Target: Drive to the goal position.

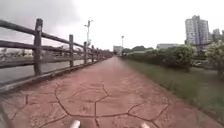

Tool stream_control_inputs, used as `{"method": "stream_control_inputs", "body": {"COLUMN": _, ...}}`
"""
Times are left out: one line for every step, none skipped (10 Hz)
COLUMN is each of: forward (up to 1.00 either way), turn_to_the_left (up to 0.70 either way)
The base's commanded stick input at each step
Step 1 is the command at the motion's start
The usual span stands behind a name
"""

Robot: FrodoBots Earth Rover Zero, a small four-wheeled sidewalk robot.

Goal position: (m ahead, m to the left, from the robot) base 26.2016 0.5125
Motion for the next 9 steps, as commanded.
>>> {"method": "stream_control_inputs", "body": {"forward": 0.70, "turn_to_the_left": 0.00}}
{"method": "stream_control_inputs", "body": {"forward": 0.70, "turn_to_the_left": 0.00}}
{"method": "stream_control_inputs", "body": {"forward": 0.70, "turn_to_the_left": 0.00}}
{"method": "stream_control_inputs", "body": {"forward": 0.70, "turn_to_the_left": 0.00}}
{"method": "stream_control_inputs", "body": {"forward": 0.70, "turn_to_the_left": 0.00}}
{"method": "stream_control_inputs", "body": {"forward": 0.70, "turn_to_the_left": 0.00}}
{"method": "stream_control_inputs", "body": {"forward": 0.70, "turn_to_the_left": 0.00}}
{"method": "stream_control_inputs", "body": {"forward": 0.70, "turn_to_the_left": 0.00}}
{"method": "stream_control_inputs", "body": {"forward": 0.70, "turn_to_the_left": 0.00}}
